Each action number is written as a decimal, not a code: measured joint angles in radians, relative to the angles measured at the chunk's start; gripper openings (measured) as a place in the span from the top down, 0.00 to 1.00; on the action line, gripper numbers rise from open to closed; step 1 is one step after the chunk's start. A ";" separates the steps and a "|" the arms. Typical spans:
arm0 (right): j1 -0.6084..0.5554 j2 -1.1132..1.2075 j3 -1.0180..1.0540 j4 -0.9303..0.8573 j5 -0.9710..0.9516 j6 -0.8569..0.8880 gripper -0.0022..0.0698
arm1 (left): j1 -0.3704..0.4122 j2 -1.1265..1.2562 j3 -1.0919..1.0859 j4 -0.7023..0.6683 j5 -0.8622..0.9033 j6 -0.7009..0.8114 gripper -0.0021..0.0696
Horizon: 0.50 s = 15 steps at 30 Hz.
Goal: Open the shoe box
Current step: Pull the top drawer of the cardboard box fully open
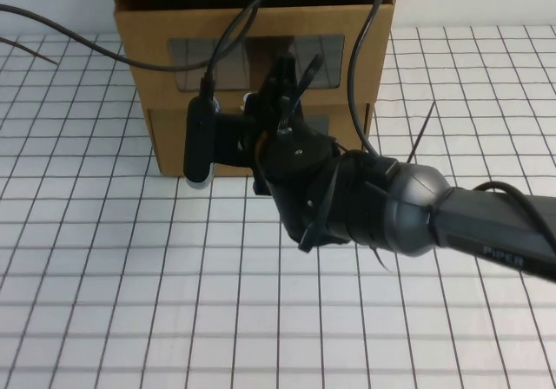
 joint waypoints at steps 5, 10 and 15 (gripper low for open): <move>0.023 -0.046 0.059 0.005 0.004 0.000 0.96 | 0.000 0.000 0.000 0.000 0.000 0.000 0.97; 0.055 -0.101 0.120 0.048 0.015 0.000 0.96 | 0.000 0.000 0.000 0.000 0.000 0.000 0.97; 0.092 -0.151 0.181 0.082 0.029 0.000 0.96 | 0.000 0.000 0.000 0.000 0.000 0.000 0.97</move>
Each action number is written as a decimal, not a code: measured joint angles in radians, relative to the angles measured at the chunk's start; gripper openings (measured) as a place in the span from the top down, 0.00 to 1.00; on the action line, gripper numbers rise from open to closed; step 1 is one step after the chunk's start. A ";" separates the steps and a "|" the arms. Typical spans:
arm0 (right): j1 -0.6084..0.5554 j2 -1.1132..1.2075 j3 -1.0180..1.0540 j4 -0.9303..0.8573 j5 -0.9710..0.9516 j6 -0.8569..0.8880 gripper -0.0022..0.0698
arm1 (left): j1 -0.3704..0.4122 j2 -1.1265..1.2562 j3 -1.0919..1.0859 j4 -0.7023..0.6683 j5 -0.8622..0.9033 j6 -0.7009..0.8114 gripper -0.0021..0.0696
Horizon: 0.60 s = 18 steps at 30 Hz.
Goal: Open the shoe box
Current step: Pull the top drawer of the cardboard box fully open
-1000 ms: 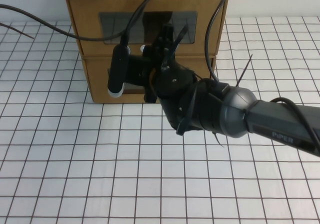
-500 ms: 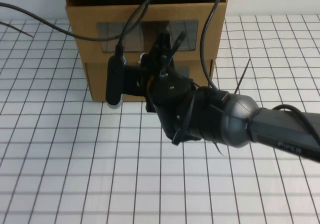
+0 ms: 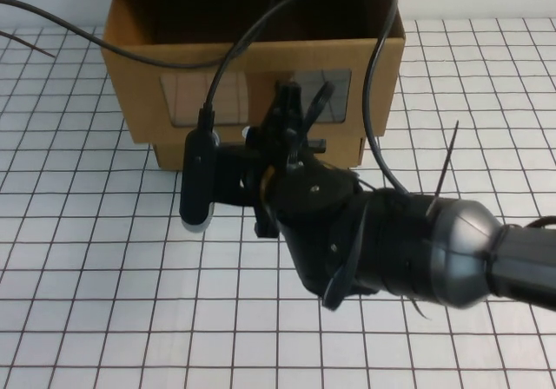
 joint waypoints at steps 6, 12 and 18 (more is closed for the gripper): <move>0.051 -0.033 0.055 0.046 0.040 -0.001 0.96 | 0.000 0.000 0.000 -0.002 0.000 0.000 0.97; 0.094 -0.059 0.090 0.104 0.077 -0.002 0.96 | 0.000 0.000 0.000 -0.003 0.001 -0.002 0.97; 0.126 -0.086 0.095 0.172 0.111 -0.009 0.96 | 0.000 0.000 0.000 -0.003 0.002 -0.004 0.97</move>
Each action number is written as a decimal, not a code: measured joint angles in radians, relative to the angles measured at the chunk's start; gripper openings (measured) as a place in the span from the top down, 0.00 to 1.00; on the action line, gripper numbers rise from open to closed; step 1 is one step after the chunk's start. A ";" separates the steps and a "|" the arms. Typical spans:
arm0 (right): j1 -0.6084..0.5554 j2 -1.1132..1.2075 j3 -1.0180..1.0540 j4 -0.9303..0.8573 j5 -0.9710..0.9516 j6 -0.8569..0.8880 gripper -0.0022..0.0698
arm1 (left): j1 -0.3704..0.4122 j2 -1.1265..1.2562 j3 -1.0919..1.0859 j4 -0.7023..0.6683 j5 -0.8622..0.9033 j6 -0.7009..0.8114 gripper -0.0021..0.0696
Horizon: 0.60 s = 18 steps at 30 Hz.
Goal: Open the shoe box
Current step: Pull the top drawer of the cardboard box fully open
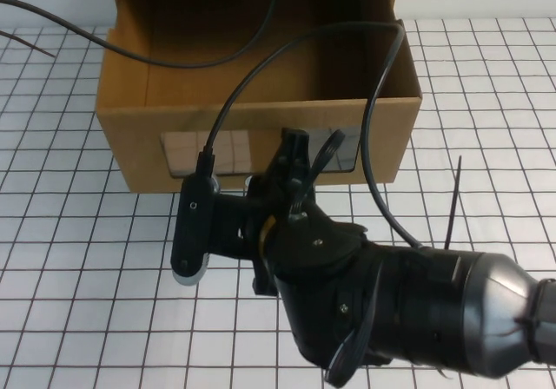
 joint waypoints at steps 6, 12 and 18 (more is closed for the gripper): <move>0.010 -0.007 0.000 0.023 0.012 -0.012 0.96 | 0.000 0.000 0.000 0.000 0.000 0.000 0.97; 0.010 -0.007 0.000 0.056 0.012 -0.012 0.89 | 0.000 0.000 0.000 0.000 0.000 -0.005 0.97; 0.014 -0.009 0.000 0.124 0.047 0.006 0.55 | 0.002 0.000 0.000 0.000 0.001 -0.008 0.97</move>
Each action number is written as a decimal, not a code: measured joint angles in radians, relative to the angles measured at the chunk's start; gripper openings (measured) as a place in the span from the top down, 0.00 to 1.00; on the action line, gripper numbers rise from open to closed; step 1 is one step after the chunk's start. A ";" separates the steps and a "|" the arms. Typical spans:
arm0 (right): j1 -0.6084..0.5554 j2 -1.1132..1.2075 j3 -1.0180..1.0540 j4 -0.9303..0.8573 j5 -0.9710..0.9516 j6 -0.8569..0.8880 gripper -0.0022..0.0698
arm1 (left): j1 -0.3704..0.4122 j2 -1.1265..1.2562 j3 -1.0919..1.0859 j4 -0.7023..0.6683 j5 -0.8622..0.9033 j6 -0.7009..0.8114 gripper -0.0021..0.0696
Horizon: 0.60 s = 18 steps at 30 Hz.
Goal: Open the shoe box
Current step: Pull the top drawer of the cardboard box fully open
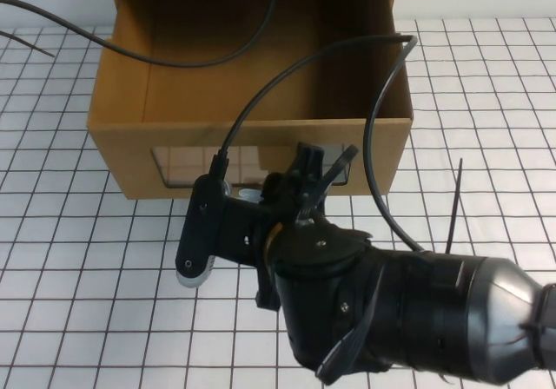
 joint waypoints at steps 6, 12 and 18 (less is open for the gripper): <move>0.062 -0.030 0.001 0.027 0.097 0.000 0.57 | 0.000 -0.011 0.000 -0.012 0.019 0.000 0.97; 0.157 -0.160 0.001 0.044 0.139 0.000 0.73 | 0.000 -0.075 0.000 -0.015 0.057 0.000 0.97; 0.148 -0.284 -0.031 0.050 0.169 0.002 0.96 | 0.000 -0.198 0.000 -0.013 0.087 0.000 0.97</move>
